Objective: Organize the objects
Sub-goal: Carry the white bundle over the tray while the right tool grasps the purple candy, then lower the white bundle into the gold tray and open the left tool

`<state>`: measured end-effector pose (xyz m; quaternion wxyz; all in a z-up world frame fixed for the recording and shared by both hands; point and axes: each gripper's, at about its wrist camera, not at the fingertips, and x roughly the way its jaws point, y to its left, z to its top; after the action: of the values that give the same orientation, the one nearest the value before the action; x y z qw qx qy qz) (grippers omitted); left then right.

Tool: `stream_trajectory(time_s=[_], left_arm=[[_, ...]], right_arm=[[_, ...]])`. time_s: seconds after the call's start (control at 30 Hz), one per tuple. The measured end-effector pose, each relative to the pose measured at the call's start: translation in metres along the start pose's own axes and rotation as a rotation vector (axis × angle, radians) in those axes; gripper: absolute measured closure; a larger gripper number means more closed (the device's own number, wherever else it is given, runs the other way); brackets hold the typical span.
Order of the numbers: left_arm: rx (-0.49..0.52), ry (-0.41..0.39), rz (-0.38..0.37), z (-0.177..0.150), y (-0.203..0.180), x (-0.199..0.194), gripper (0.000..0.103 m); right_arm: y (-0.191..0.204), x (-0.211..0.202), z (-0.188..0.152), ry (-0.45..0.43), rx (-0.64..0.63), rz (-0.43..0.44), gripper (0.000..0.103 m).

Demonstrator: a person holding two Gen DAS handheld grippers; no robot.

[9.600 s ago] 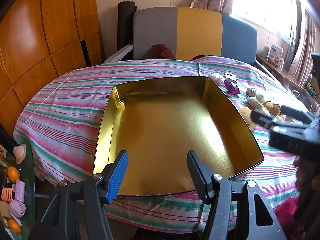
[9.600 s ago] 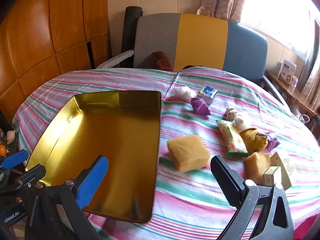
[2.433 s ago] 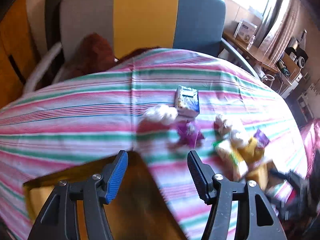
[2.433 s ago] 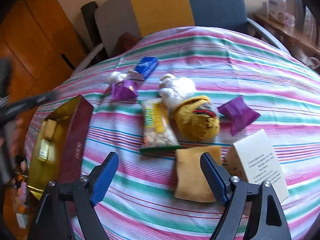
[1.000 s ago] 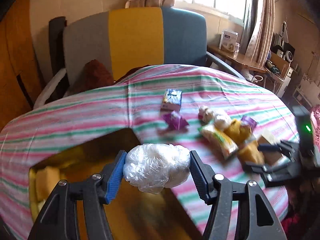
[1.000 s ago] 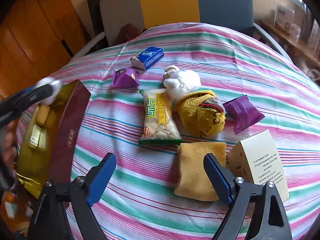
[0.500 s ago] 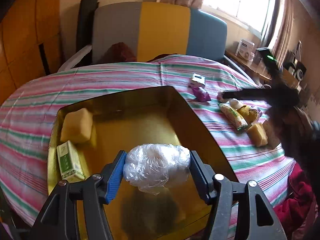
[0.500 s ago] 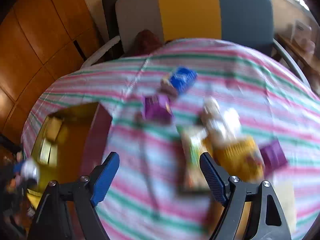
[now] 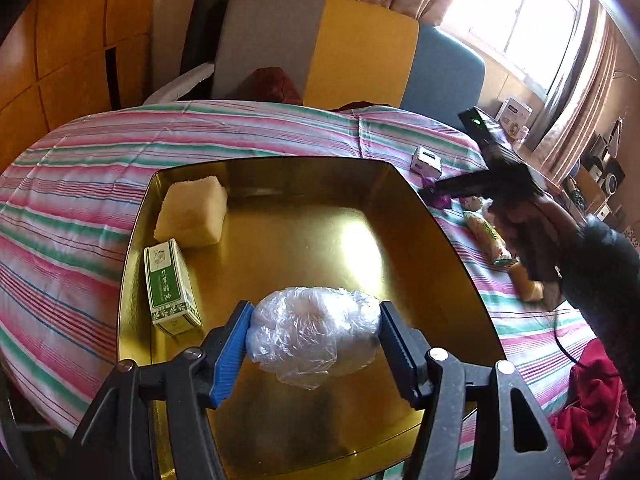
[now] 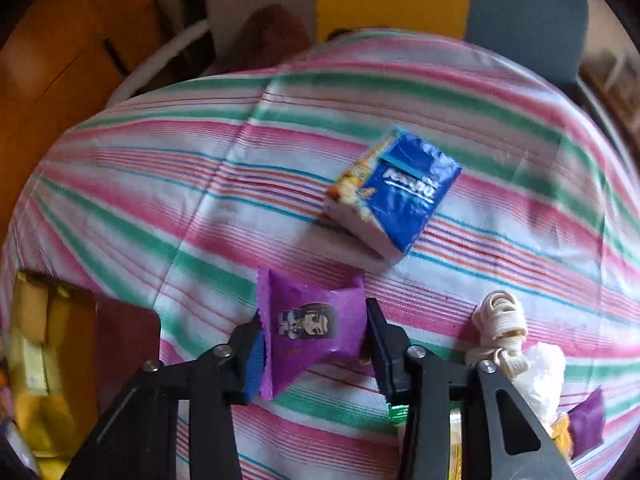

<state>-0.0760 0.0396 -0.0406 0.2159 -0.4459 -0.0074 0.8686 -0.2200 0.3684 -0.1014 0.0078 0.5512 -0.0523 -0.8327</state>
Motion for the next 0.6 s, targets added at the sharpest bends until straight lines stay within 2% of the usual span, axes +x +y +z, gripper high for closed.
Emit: stream_trajectory(time_s=[0.17,0.3,0.4,0.6], left_arm=[[0.02,-0.007,0.021,-0.004,-0.009,-0.001,0.04],[0.032,-0.028,0.051,-0.008,-0.016,-0.007,0.04],[0.036,-0.031,0.076,-0.011,-0.018,-0.01,0.04],[0.054,-0.022,0.128,-0.023,-0.026,-0.013,0.04]], right_arm=[[0.029,-0.023,-0.046,0.008,-0.15,-0.001,0.061],[0.038,-0.044,-0.104,0.049,-0.213,0.011,0.061],[0.029,-0.057,-0.144,0.047,-0.201,0.0,0.061],[0.0,-0.074,-0.183,-0.013,-0.087,0.025,0.061]])
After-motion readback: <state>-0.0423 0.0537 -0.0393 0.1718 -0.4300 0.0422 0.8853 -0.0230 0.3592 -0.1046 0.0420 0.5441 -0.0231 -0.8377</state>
